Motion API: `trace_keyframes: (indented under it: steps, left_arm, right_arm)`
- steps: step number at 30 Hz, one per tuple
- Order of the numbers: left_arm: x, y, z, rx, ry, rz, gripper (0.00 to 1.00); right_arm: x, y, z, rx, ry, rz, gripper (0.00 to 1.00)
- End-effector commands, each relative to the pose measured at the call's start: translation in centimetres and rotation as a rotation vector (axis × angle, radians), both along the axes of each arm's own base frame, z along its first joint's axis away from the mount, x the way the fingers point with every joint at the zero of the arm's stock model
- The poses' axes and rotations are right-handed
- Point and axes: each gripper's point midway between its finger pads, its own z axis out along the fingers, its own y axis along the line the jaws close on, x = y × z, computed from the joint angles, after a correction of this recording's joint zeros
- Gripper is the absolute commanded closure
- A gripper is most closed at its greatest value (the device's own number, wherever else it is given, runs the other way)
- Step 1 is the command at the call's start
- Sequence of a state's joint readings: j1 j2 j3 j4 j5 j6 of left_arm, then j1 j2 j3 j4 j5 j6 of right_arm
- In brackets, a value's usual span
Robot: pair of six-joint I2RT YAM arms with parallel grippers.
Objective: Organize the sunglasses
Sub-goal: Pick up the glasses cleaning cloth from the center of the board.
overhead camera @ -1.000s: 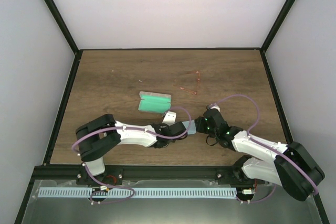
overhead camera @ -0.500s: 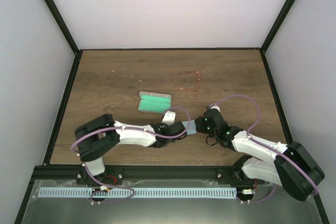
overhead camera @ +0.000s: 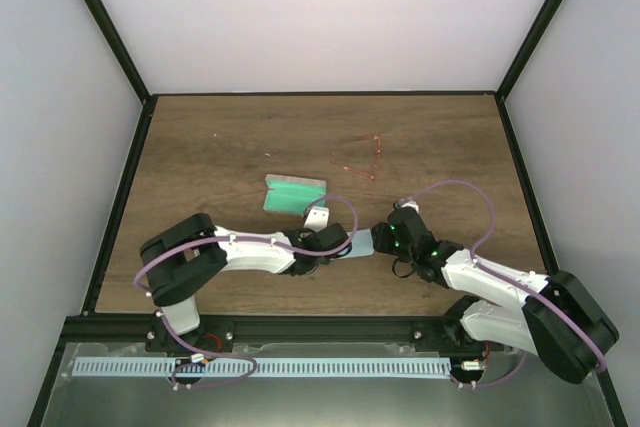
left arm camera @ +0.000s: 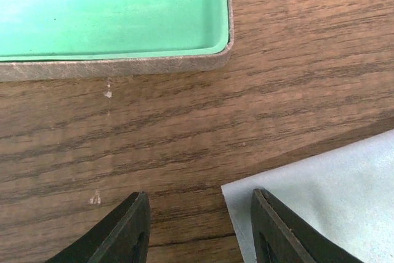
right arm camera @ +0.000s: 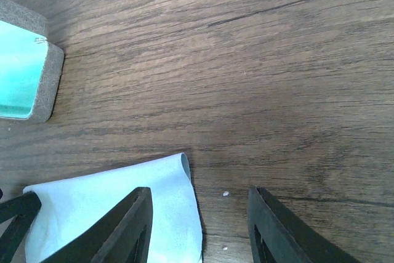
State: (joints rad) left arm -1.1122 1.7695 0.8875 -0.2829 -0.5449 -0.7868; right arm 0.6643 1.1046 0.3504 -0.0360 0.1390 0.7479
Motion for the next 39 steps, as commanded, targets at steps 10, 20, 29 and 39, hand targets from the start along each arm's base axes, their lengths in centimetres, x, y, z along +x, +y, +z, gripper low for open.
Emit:
trace_keyframes:
  steps: [10, 20, 29, 39]
  left_arm:
    - [1.9, 0.7, 0.4, 0.020, -0.019, 0.003, 0.51]
    - [2.9, 0.0, 0.5, 0.000, -0.030, -0.028, 0.50]
    - [3.8, 0.5, 2.3, -0.045, -0.067, 0.010, 0.50]
    - [0.7, 0.6, 4.2, -0.193, -0.011, -0.058, 0.53]
  right_arm:
    - [0.3, 0.3, 1.1, 0.008, -0.039, 0.007, 0.55]
    - [0.3, 0.3, 1.1, 0.009, -0.042, 0.005, 0.55]
    - [0.2, 0.2, 1.7, 0.022, -0.060, 0.005, 0.55]
    - [0.5, 0.8, 0.5, -0.022, -0.015, 0.025, 0.55]
